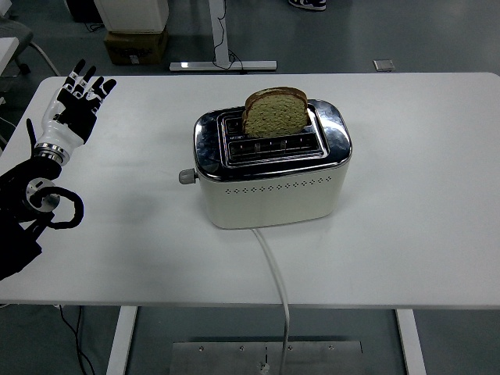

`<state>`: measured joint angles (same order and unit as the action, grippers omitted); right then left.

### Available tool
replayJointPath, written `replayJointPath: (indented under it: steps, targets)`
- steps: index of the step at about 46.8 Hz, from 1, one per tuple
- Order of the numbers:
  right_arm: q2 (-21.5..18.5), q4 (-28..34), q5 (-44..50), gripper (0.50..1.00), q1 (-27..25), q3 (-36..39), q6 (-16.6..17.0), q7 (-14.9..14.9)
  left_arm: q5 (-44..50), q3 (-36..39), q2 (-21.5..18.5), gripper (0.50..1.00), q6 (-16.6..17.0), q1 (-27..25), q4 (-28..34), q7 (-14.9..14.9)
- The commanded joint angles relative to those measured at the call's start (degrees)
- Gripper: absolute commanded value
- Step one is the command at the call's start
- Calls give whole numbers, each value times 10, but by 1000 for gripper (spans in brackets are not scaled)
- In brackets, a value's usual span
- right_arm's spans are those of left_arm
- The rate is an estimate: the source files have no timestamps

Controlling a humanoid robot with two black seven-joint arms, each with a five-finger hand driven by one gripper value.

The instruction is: Press down toaster

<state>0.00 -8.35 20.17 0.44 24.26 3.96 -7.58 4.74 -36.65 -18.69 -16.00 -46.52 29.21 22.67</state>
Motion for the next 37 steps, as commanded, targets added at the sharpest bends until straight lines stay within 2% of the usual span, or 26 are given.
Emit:
replayJointPath:
  steps: [1, 27, 37]
  targets:
    - [0, 0, 0, 1000, 0, 0, 0, 0, -1, 0, 0, 1000, 0, -1, 0, 0]
    - [0, 0, 0, 1000, 0, 0, 0, 0, -1, 0, 0, 1000, -2, -1, 1, 1]
    - [0, 0, 0, 1000, 0, 0, 0, 0, -32, 0, -10, 1000, -2, 0, 1, 2]
